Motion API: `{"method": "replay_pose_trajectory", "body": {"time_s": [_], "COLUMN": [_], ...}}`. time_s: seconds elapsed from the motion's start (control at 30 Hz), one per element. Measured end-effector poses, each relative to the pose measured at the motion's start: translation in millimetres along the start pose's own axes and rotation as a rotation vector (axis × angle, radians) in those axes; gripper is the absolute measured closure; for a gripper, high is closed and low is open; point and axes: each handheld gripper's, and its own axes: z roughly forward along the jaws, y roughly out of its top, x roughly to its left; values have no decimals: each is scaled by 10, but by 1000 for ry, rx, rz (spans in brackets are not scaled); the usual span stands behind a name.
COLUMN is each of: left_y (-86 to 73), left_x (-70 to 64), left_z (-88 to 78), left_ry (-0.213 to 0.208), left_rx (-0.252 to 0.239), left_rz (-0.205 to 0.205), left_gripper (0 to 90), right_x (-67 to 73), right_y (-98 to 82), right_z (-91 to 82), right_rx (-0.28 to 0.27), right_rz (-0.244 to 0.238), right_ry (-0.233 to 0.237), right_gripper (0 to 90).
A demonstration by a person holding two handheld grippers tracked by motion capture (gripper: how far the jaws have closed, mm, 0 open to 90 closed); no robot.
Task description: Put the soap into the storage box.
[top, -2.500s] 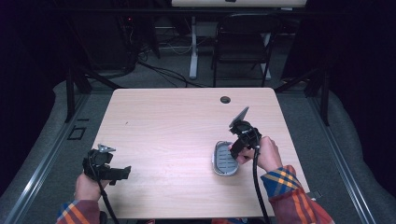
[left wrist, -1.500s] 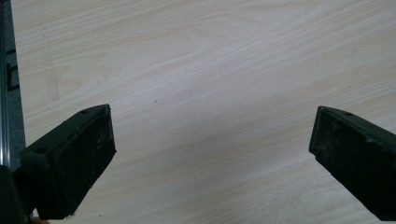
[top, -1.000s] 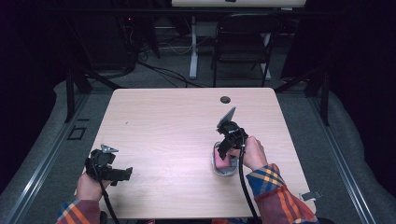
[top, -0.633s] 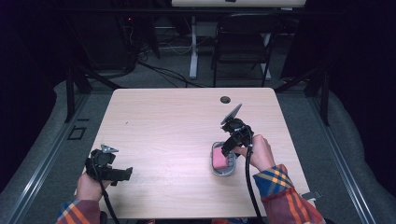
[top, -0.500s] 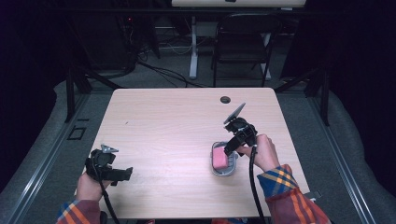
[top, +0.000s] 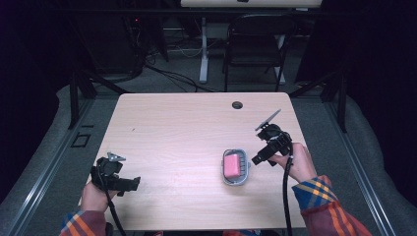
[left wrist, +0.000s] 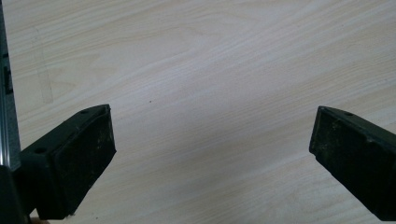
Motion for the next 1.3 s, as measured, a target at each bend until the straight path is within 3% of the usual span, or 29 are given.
{"method": "replay_pose_trajectory", "body": {"time_s": [0.3,0.53,0.67,1.1,1.3], "left_y": [-2,-3,-3,5,13], "left_x": [-1,-3,-6,-11,-16], "left_z": [3,4,5,15,22], "left_ry": [2,3,3,1,1], "left_rx": [-1,-1,-1,2,7], "left_rz": [1,3,2,10,15], "left_gripper": [2,2,2,2,2], "right_x": [-190,-273,-321,-371,-372], "right_y": [-257,-432,-556,-978,-1131], "right_z": [-46,-50,-24,264,361], "right_rx": [19,2,-8,2,21], "right_rz": [11,18,52,86,60], "right_ry": [-3,-13,-21,-21,-4], "right_gripper": [59,20,0,0,0]}}
